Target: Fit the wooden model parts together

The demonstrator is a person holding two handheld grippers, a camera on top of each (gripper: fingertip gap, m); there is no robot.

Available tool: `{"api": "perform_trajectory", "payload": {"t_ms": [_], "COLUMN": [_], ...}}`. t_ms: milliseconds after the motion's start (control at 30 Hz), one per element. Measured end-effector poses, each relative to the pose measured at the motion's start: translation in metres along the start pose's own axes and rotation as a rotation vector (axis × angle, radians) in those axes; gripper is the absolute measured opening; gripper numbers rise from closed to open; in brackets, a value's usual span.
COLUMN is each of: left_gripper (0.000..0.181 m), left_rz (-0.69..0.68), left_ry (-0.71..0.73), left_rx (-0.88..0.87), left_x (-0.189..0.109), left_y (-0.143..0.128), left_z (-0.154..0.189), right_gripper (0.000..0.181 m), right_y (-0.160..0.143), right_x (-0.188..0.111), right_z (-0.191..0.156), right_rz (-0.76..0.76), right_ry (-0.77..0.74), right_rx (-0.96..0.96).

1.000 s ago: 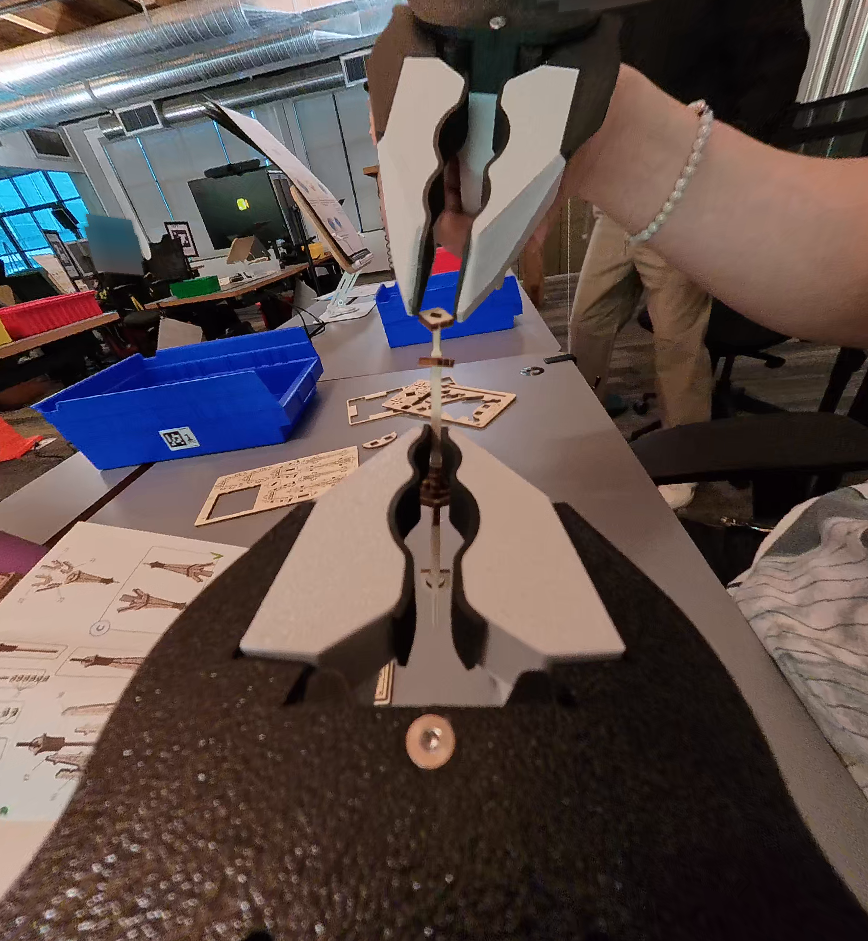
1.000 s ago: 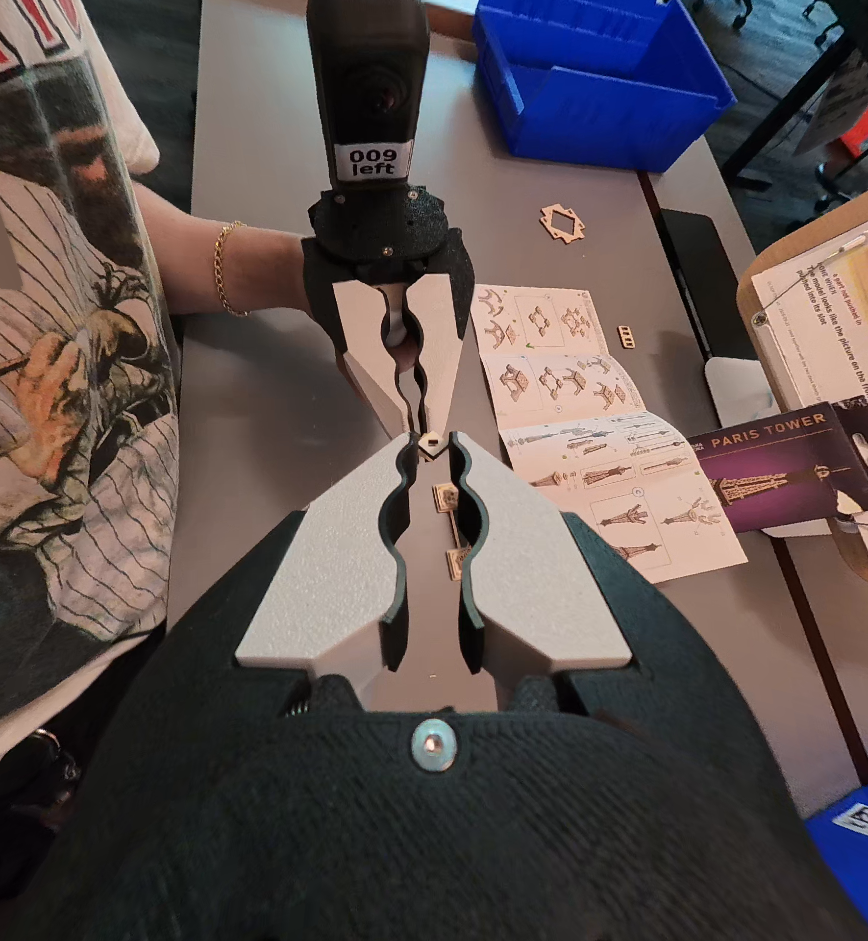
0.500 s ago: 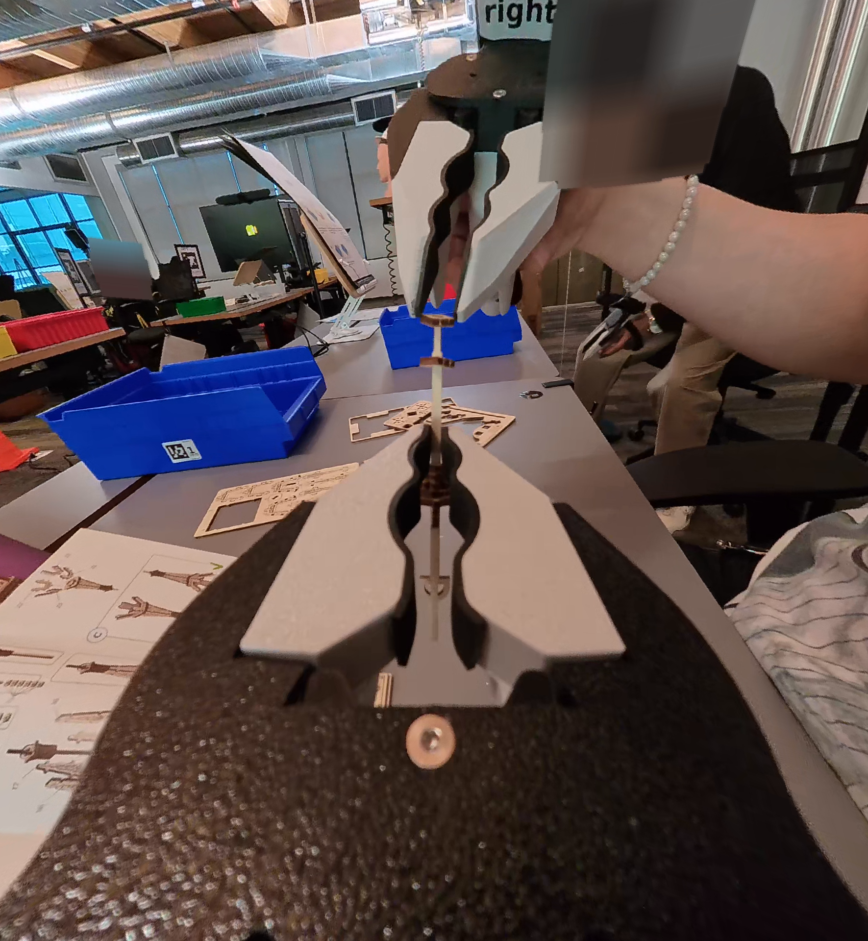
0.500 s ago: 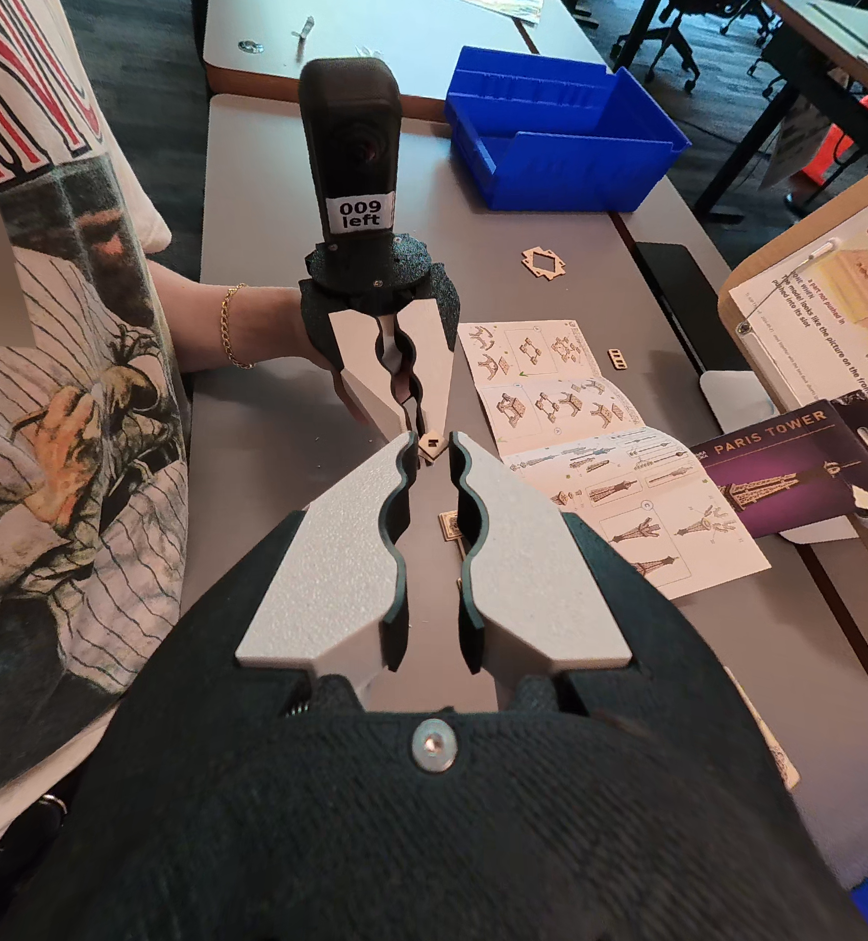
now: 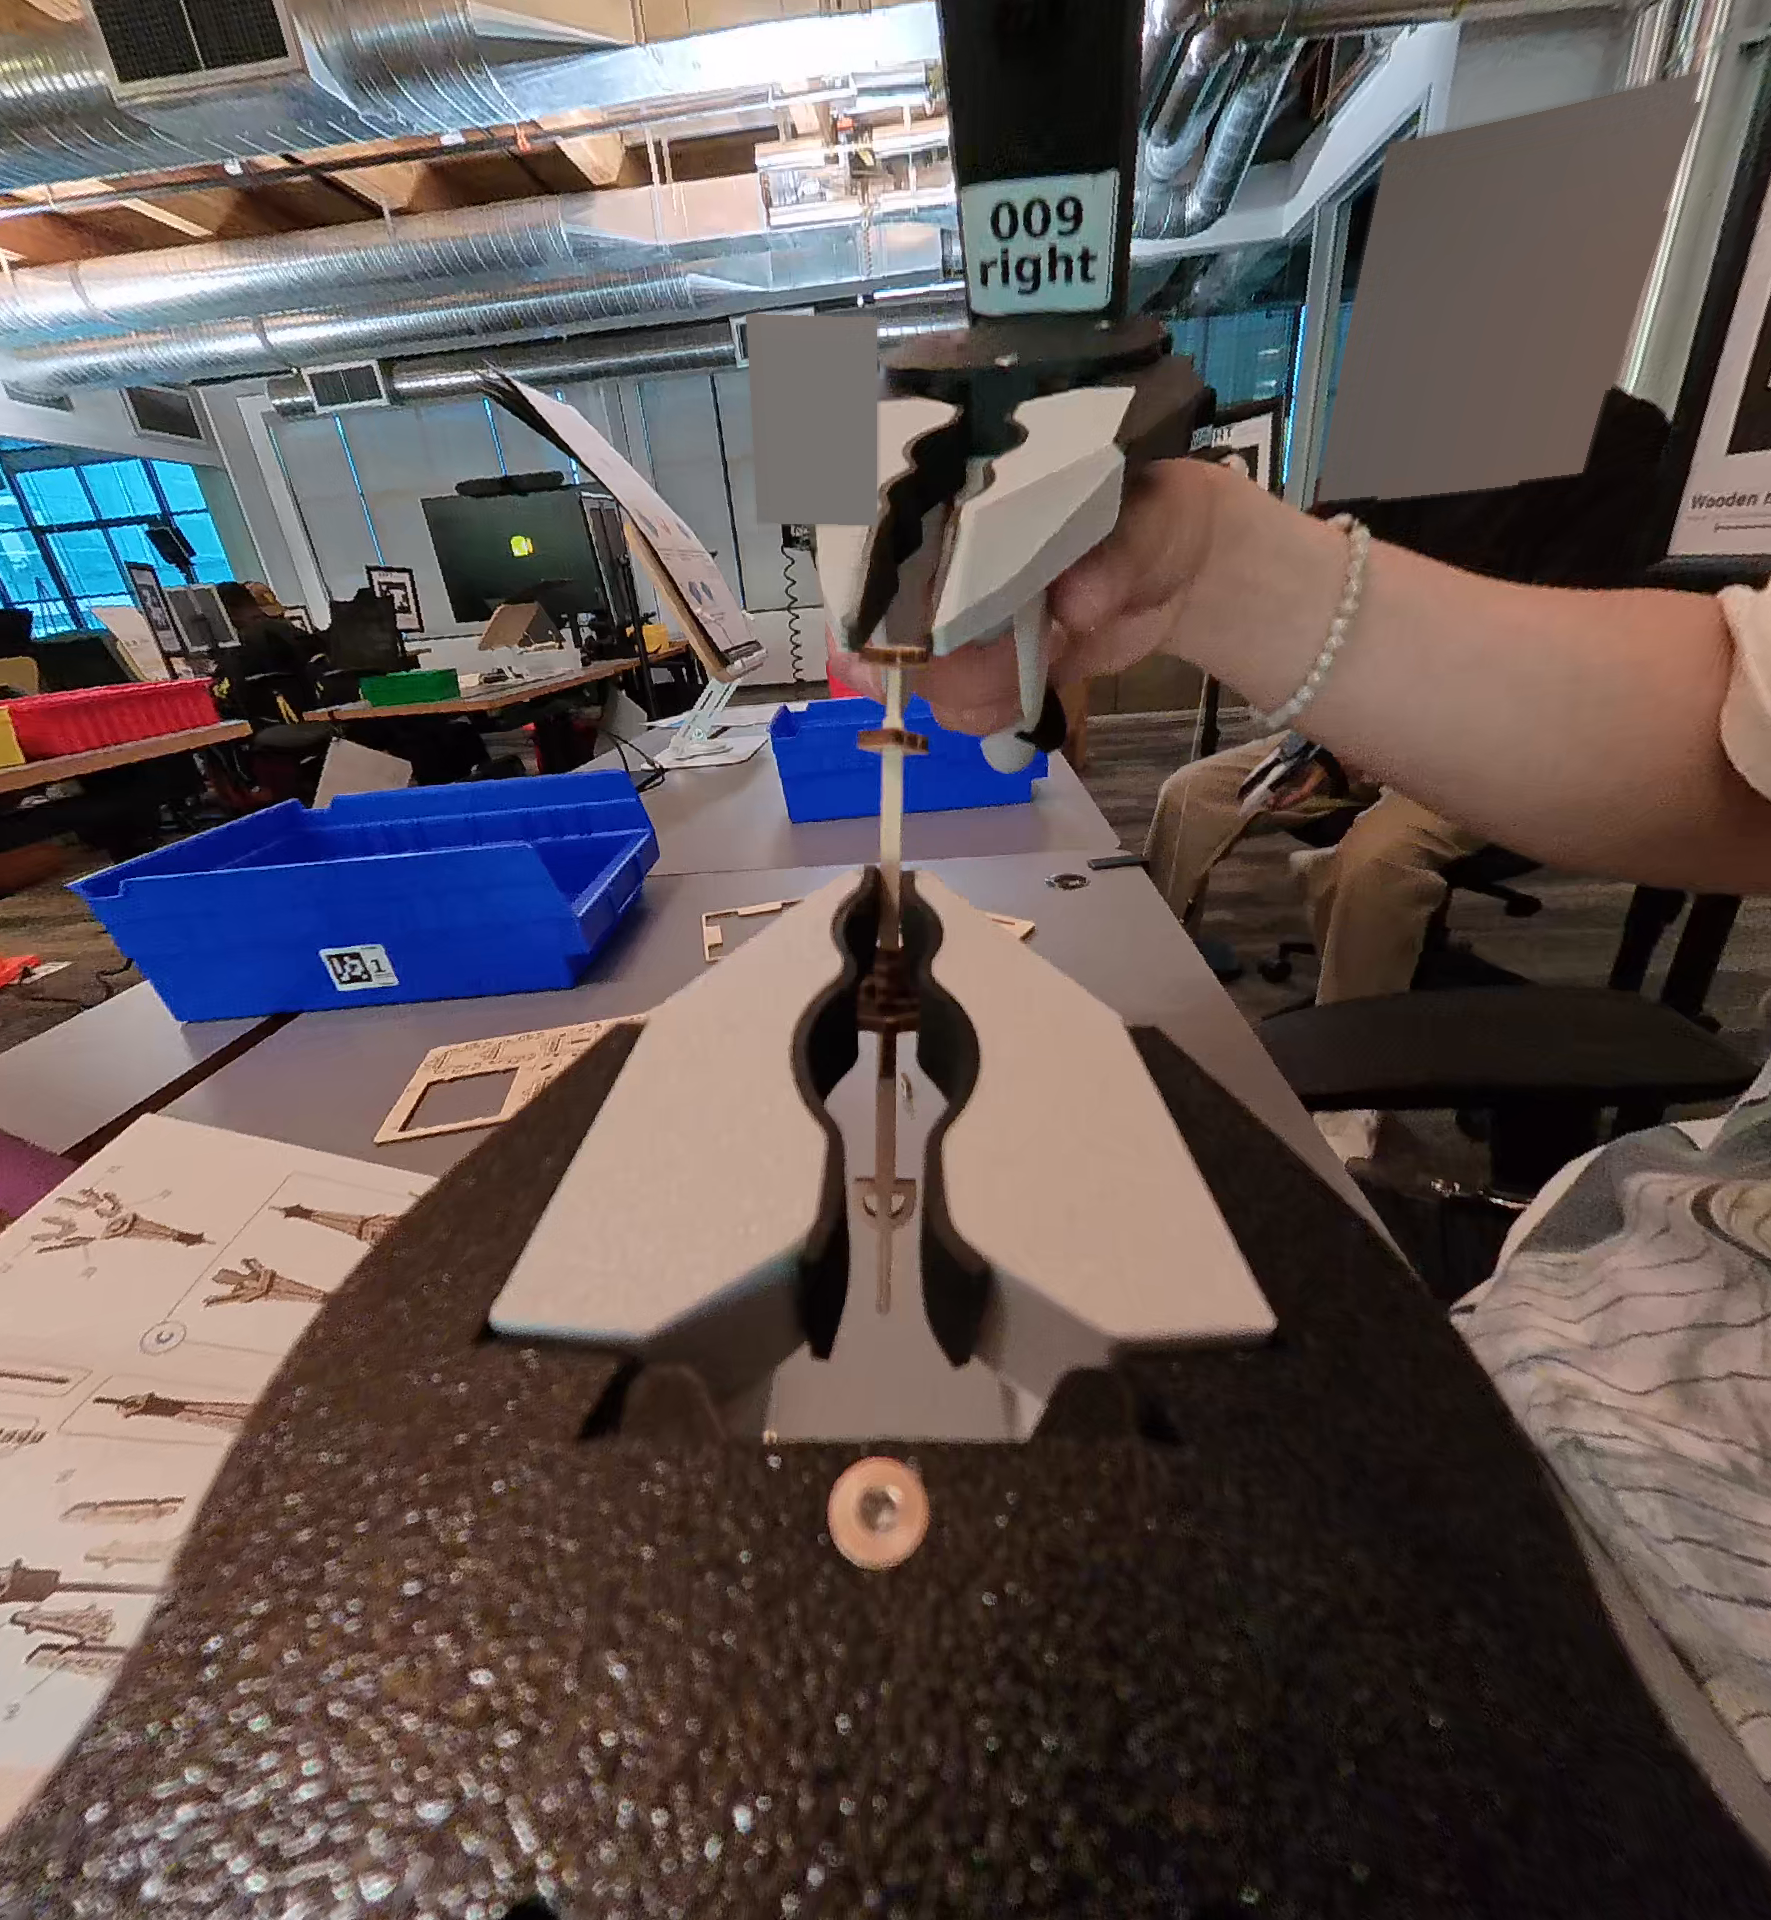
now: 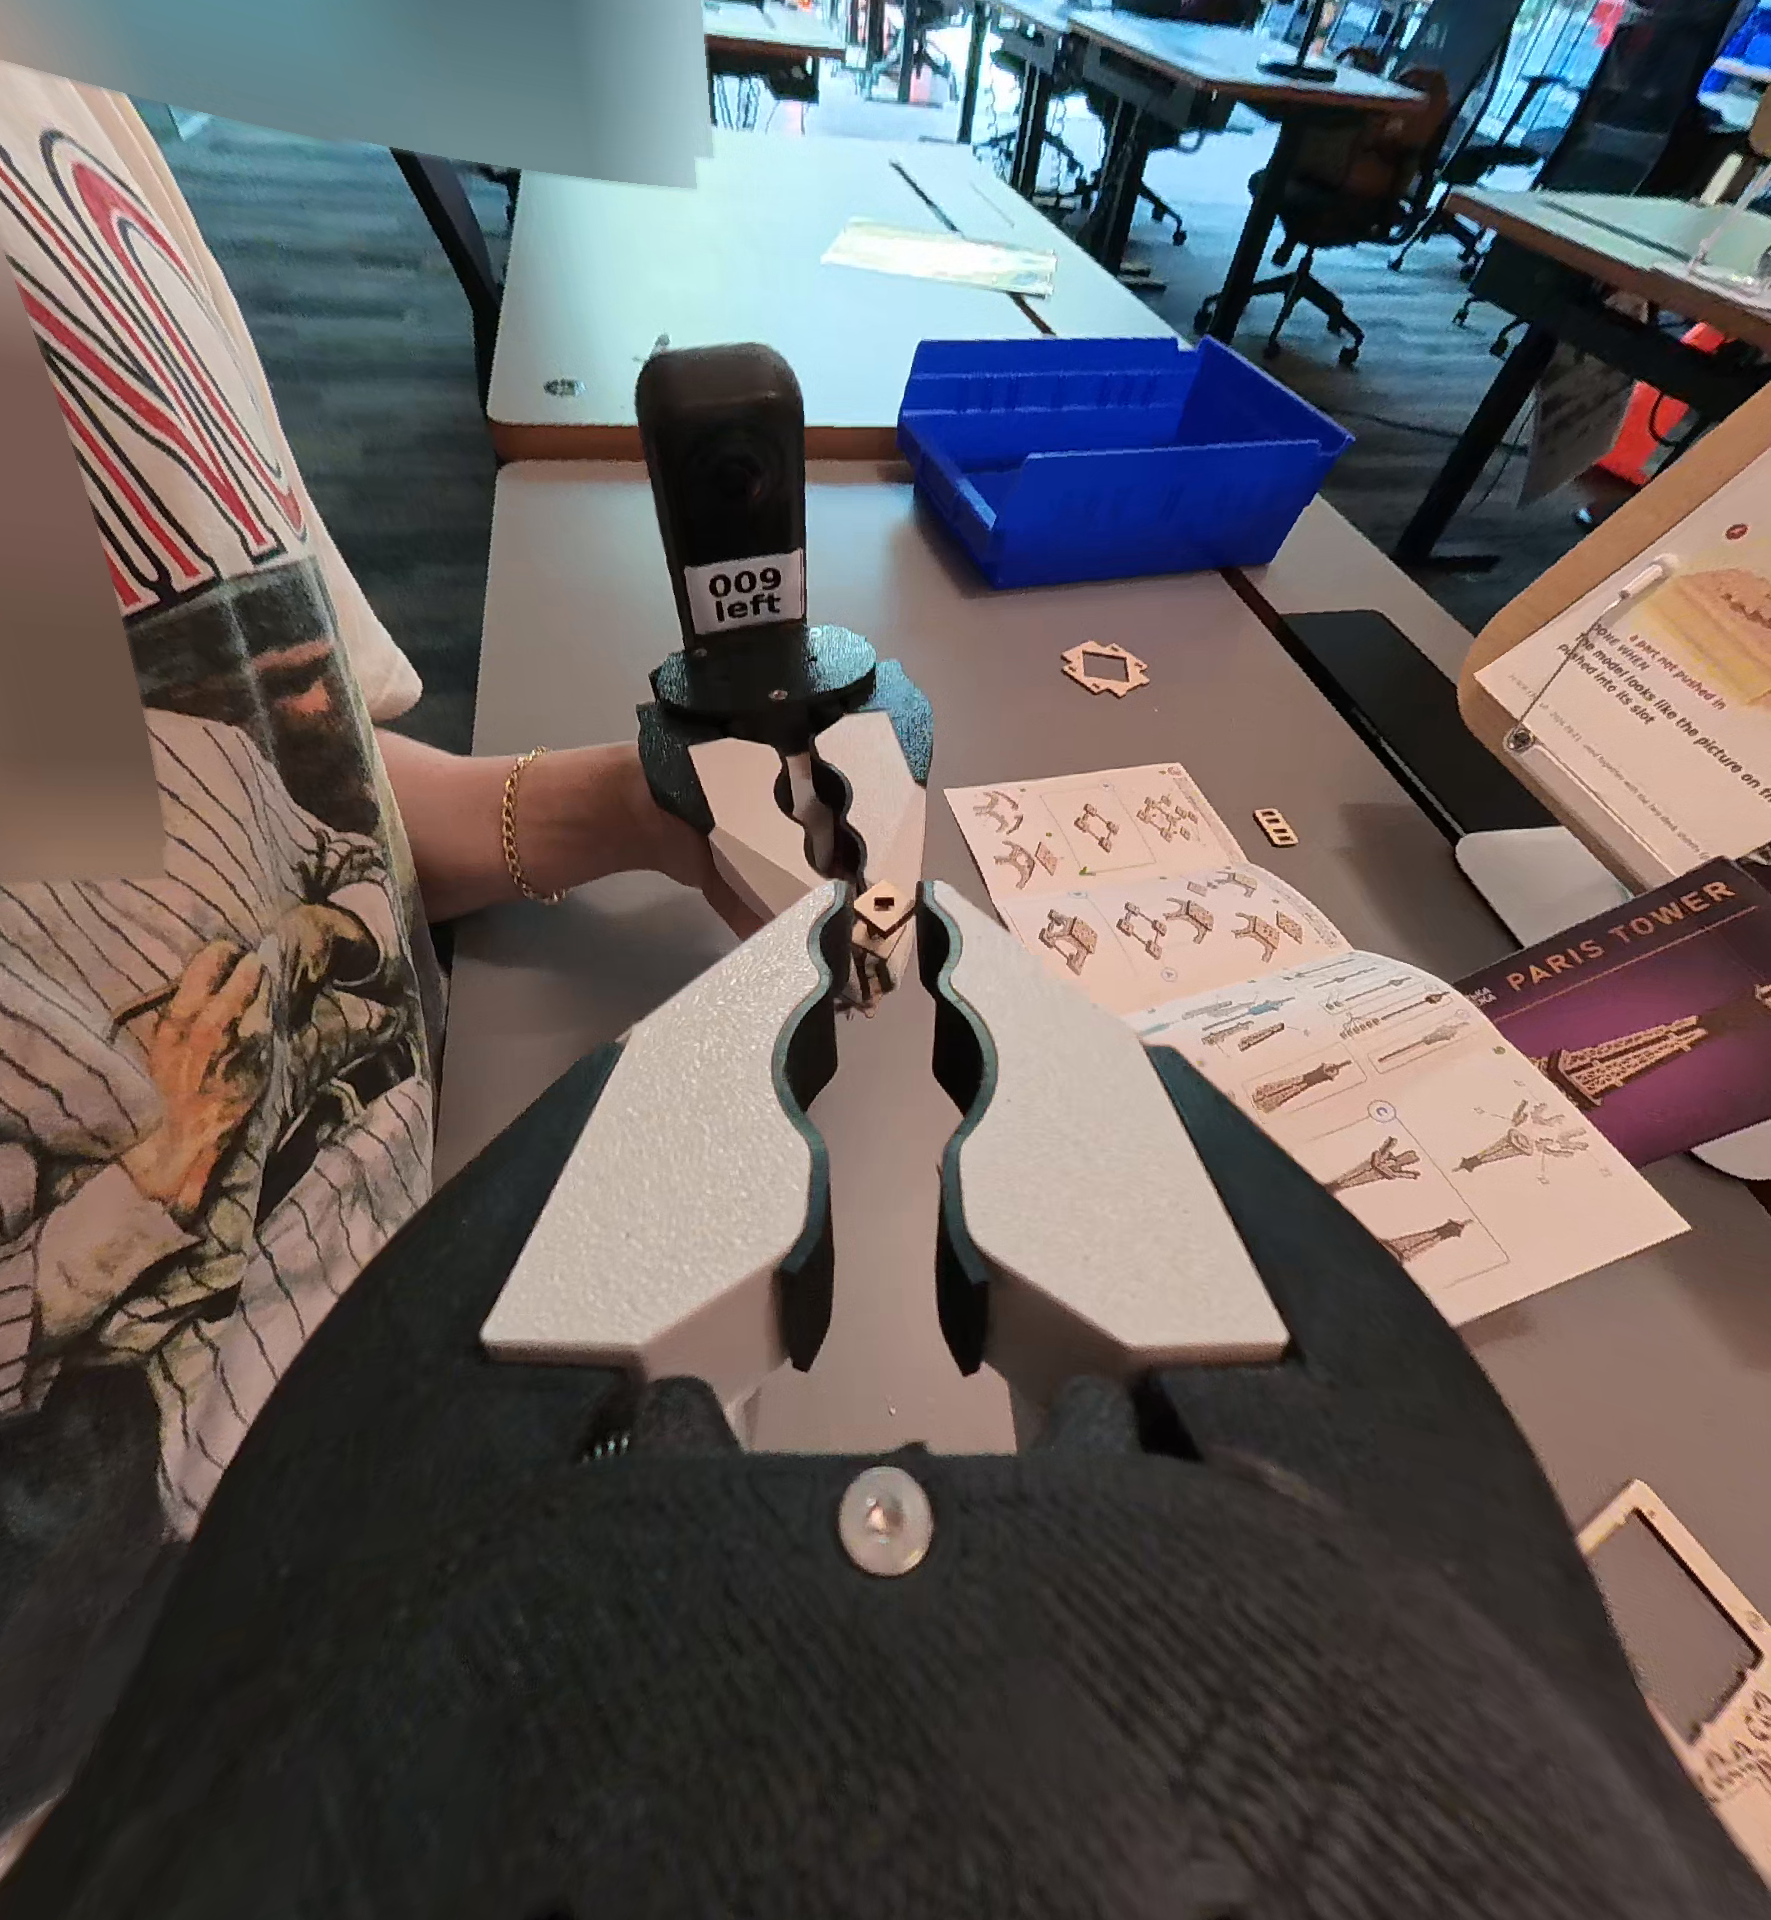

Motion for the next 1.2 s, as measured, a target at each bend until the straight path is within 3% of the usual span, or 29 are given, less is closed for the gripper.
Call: {"api": "perform_trajectory", "payload": {"t_ms": [533, 767, 933, 1200], "left_gripper": [0.0, 0.0, 0.0, 0.0], "left_rz": [0.128, 0.129, 0.2, 0.117], "left_ry": [-0.046, -0.076, -0.086, -0.033], "left_rx": [-0.073, -0.117, -0.124, -0.025], "left_x": [-0.007, -0.01, -0.015, -0.013], "left_y": [0.01, 0.009, 0.016, 0.011], "left_z": [-0.001, -0.002, -0.002, -0.003], "right_gripper": [0.009, 0.009, 0.009, 0.009], "right_y": [0.011, 0.012, 0.02, 0.019], "right_x": [0.005, 0.007, 0.008, 0.011], "right_z": [-0.002, -0.005, -0.005, -0.005], "right_rz": [0.166, 0.102, 0.147, 0.043], "right_ry": [0.016, -0.032, -0.01, -0.011], "right_rx": [0.068, -0.077, -0.073, -0.101]}}
Point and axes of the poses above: each gripper's, where its closed fingertips meet, x out along the fingers, y out of its top, z = x × y across the jaws, the point moved 6 cm from there along -x, back along the fingers, and after that the axes turned 2 degrees about -z, right-handed, at the moved point
